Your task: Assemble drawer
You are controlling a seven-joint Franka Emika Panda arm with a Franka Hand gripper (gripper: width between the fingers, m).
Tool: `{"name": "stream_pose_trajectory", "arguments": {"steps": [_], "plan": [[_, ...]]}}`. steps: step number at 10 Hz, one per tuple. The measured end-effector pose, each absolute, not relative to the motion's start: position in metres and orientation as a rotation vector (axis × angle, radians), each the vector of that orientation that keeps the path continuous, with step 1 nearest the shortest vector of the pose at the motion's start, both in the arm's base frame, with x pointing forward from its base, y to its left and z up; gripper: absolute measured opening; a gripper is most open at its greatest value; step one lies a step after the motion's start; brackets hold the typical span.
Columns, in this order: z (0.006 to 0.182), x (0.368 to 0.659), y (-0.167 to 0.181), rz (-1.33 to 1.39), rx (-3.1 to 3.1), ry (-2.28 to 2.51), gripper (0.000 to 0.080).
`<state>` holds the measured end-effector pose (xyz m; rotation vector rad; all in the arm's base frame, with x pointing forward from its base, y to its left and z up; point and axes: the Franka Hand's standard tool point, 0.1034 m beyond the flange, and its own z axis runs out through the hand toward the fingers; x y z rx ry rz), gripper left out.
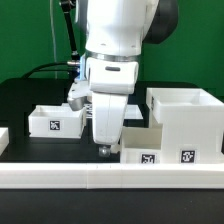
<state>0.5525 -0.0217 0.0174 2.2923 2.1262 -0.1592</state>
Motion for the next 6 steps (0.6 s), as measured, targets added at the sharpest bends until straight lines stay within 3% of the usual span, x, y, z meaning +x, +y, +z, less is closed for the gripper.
{"name": "stream_pose_trajectory", "arguments": {"steps": [6], "plan": [[0.0239,0.5585,-0.0253,-0.201,2.255,2.175,0.0649]]}}
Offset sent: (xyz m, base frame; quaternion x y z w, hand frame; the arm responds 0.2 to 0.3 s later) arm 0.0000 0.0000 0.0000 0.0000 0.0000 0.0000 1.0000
